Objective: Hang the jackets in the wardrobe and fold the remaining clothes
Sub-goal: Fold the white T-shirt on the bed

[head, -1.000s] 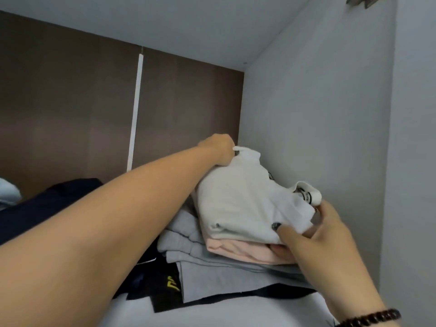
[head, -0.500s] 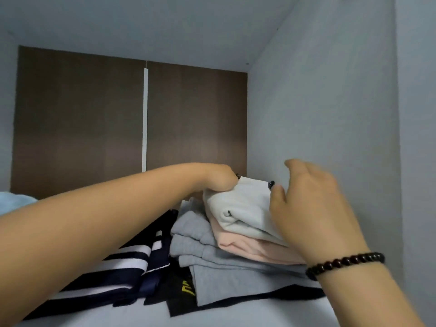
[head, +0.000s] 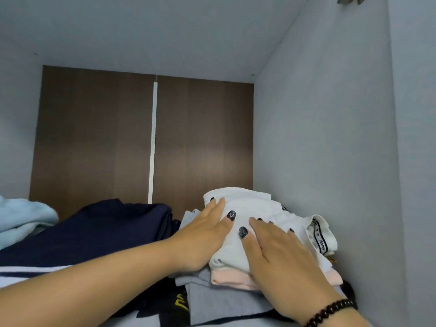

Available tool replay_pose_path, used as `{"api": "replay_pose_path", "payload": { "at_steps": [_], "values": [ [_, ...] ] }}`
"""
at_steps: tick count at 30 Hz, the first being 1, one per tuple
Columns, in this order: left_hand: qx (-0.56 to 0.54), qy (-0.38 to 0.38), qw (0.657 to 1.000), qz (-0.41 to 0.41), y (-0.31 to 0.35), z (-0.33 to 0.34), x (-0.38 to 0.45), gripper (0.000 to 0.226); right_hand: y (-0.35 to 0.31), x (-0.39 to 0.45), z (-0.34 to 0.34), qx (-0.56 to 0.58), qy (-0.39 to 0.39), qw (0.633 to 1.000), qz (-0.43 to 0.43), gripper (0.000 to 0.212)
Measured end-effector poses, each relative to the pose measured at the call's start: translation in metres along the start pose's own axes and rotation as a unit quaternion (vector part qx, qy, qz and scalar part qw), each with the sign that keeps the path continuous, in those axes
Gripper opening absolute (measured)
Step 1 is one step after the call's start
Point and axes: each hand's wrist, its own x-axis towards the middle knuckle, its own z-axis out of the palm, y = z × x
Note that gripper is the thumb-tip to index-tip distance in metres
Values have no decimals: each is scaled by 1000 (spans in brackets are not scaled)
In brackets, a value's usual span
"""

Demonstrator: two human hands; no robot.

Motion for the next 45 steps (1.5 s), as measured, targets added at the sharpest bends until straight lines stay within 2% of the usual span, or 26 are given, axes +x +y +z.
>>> {"api": "replay_pose_path", "payload": {
  "at_steps": [3,7,10,14,18,24,28,34,38,41,45],
  "values": [
    [-25,13,999,-22,0,0,-11,66,0,-2,4,-9,11,1000,-5,59],
    [-13,33,994,-101,12,-5,-34,78,-9,-12,-2,-27,23,999,6,54],
    [-15,36,992,-120,21,-14,-54,79,-14,-28,-9,-25,36,999,7,48],
    [18,76,989,-123,32,-48,-111,80,-32,-66,-25,14,61,998,-10,33],
    [77,118,981,-131,34,-97,-188,78,-79,-111,-31,35,82,996,-32,46],
    [214,193,943,-168,24,-168,-310,78,-200,-183,-22,97,84,979,-160,35],
    [315,244,902,-168,25,-221,-388,78,-289,-226,-21,125,114,945,-279,42],
    [377,272,845,-264,39,-290,-495,75,-397,-278,-31,123,163,867,-455,44],
    [440,304,820,-204,57,-314,-566,72,-449,-303,-35,116,173,815,-541,46],
    [515,299,790,-146,67,-320,-609,70,-484,-317,-38,117,180,777,-592,48],
    [535,304,771,-164,74,-331,-650,74,-520,-330,-38,36,176,739,-649,72]
  ]
}}
